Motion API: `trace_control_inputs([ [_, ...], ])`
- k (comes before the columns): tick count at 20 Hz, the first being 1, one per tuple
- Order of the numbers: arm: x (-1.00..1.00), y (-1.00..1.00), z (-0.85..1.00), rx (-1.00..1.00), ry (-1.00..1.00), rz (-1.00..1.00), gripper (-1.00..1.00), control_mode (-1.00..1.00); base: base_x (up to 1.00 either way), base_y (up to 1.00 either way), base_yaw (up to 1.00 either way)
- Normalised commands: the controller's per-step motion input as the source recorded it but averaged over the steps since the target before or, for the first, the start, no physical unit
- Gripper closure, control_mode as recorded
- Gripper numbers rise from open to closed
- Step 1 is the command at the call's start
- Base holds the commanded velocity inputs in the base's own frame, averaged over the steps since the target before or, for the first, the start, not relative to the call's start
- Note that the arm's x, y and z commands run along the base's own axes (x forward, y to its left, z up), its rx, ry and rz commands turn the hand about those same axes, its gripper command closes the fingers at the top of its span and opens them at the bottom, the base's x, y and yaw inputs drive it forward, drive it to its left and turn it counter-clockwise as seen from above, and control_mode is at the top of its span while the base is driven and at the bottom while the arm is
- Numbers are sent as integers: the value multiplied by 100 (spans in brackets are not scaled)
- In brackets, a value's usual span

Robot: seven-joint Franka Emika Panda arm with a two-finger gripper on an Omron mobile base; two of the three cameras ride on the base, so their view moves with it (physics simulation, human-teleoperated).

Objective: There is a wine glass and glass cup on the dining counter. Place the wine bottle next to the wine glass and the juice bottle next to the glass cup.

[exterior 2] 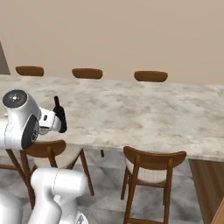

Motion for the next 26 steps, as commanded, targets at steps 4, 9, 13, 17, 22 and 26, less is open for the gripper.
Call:
trace_control_inputs([
  [4,0,0,0,0,0,0,-100,100,-54,3,0],
  [9,0,0,0,0,0,0,-100,100,-61,-1,-1],
  [13,0,0,0,0,0,0,-100,100,-69,0,0],
  [17,0,0,0,0,0,0,-100,100,-65,8,8],
  [22,0,0,0,0,0,0,-100,100,-30,81,2],
  [26,0,0,0,0,0,0,-100,100,-4,92,0],
])
